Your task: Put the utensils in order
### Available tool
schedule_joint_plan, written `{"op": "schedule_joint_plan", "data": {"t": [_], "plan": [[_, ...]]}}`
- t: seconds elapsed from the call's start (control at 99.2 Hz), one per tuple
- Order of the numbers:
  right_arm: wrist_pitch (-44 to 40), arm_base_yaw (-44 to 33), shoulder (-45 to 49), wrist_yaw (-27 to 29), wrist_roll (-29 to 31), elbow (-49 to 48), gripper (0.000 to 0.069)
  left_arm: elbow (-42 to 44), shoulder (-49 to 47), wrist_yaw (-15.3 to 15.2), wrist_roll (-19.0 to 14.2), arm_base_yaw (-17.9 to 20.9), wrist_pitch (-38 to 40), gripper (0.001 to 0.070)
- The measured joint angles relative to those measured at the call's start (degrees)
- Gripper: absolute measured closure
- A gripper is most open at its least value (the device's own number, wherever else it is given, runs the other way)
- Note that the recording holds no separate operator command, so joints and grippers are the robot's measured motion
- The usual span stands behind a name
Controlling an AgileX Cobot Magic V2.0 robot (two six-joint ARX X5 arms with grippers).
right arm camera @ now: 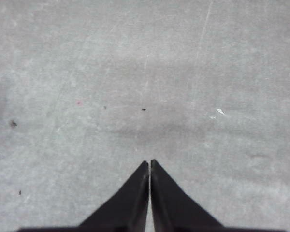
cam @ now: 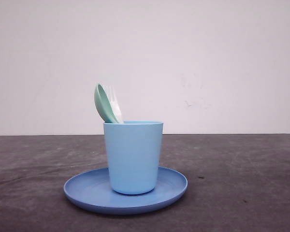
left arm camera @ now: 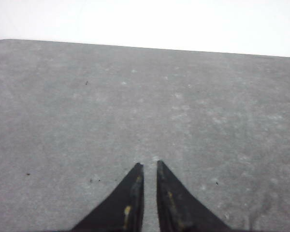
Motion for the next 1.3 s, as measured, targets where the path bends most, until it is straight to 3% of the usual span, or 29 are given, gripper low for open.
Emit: {"op": "schedule_joint_plan", "data": {"t": [0.746, 0.938, 1.099, 1.301], "plan": [[2.3, -0.4, -1.1, 1.4, -0.5, -0.5, 0.0687, 0.0, 0.0, 0.0, 0.0, 0.0, 0.0, 0.0685], [11.8, -2.4, -12.5, 2.6, -3.0, -6.7, 0.0687, 0.0, 0.0, 0.0, 0.0, 0.0, 0.0, 0.0685], [22.9, -3.3, -24.1, 1.3, -3.3, -18.2, 0.0687, 0.0, 0.0, 0.0, 0.0, 0.0, 0.0, 0.0685], [30.3, -3.3, -37.6, 1.2, -3.5, -33.6, 0.0687, 0.0, 0.0, 0.0, 0.0, 0.0, 0.0, 0.0685]]}}
